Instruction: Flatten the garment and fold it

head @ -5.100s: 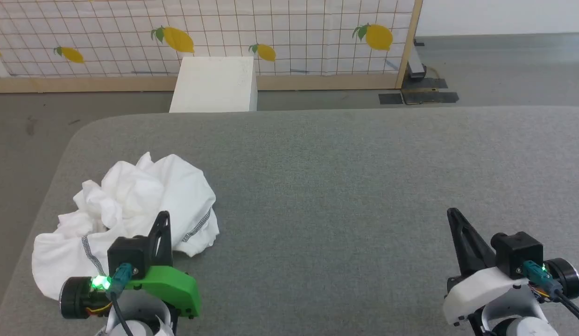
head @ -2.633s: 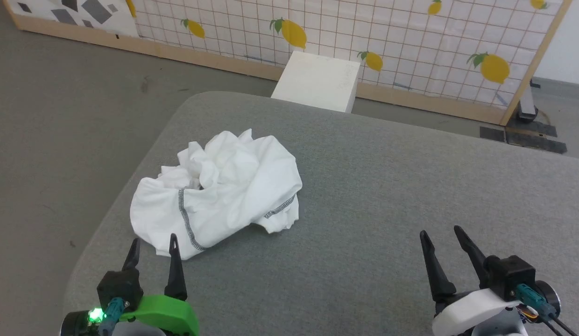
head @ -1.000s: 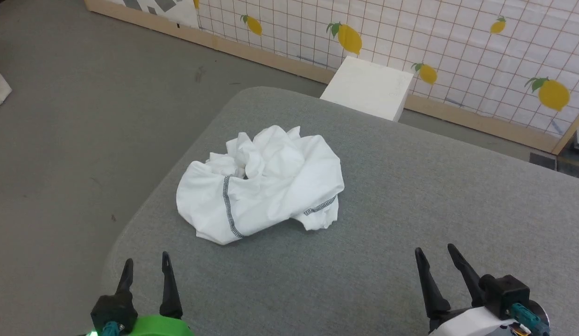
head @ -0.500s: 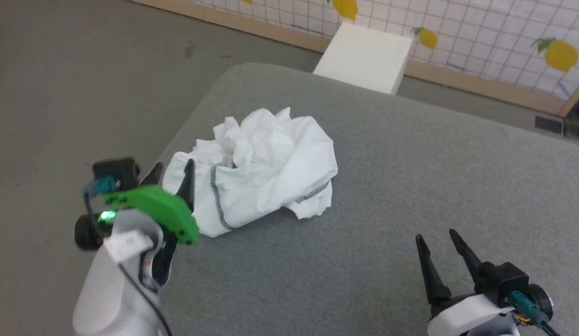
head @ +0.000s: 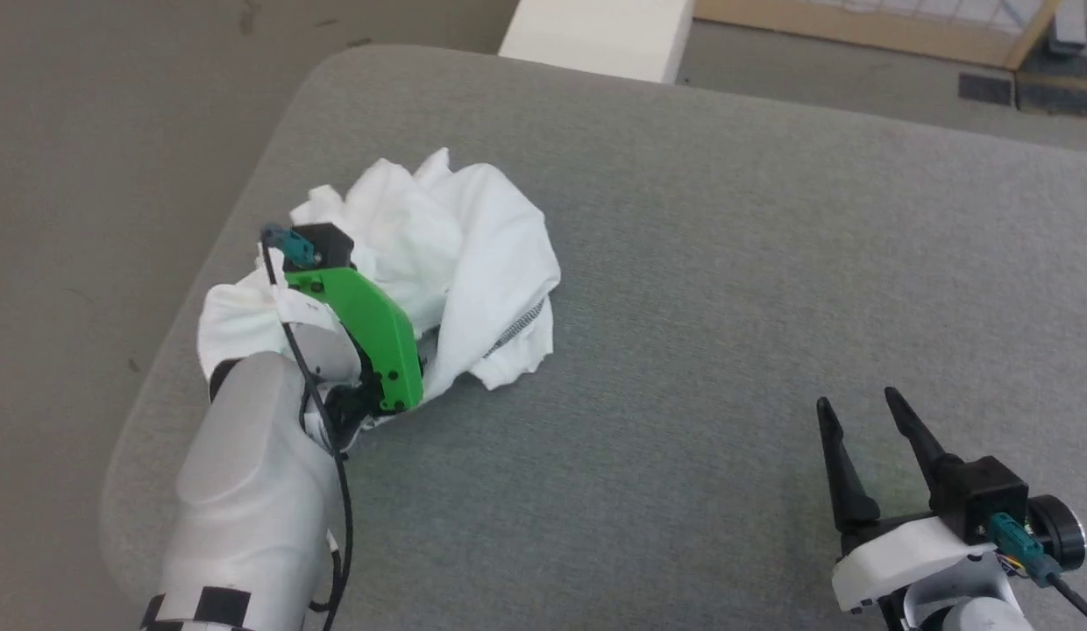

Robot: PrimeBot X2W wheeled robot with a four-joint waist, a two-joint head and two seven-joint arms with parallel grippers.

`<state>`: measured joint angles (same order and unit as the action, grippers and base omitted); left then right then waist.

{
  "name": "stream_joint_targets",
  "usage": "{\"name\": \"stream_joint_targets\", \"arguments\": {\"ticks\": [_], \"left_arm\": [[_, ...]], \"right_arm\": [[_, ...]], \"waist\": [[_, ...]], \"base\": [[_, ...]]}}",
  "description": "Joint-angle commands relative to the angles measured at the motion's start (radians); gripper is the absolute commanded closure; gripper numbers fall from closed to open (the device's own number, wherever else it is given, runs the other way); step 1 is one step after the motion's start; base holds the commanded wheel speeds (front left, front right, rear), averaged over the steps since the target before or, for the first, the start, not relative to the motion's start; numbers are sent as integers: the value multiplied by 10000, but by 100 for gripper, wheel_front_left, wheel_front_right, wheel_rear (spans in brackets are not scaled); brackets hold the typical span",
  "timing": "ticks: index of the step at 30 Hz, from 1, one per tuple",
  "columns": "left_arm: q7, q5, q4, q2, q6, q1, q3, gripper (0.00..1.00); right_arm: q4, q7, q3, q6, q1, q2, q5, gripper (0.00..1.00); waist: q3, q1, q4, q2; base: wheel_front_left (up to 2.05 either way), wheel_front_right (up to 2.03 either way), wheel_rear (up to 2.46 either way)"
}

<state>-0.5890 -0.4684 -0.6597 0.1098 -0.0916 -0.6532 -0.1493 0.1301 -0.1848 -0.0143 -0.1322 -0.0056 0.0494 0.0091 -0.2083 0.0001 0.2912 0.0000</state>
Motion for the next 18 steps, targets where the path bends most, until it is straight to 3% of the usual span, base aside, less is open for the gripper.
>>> {"name": "stream_joint_targets", "arguments": {"ticks": [1, 7, 8, 15, 18], "left_arm": [[-78, 21, -290, -22, 30, -114, -75, 0], [-212, 150, -1347, -54, 226, 179, -322, 0], [1, 220, -1413, -6, 310, 204, -323, 100], [2005, 490, -1260, 308, 502, -172, -148, 100], [2826, 528, -902, 365, 273, -693, -161, 100]], "right_arm": [[-93, 23, -42, 15, -180, 8, -51, 0], [-148, 28, -103, 15, -199, 8, -63, 0], [-132, 24, -101, 15, -200, 8, -45, 0], [153, -55, 8, 15, -88, 8, 188, 0], [363, -132, 122, 15, -77, 8, 318, 0]], "waist": [[-538, -1, -564, 0], [-627, -1, -754, 0], [-604, -1, -772, 0], [-154, -1, -740, 0], [173, -1, -784, 0]], "base": [[0, 0, 0], [0, 0, 0], [0, 0, 0], [0, 0, 0], [0, 0, 0]]}}
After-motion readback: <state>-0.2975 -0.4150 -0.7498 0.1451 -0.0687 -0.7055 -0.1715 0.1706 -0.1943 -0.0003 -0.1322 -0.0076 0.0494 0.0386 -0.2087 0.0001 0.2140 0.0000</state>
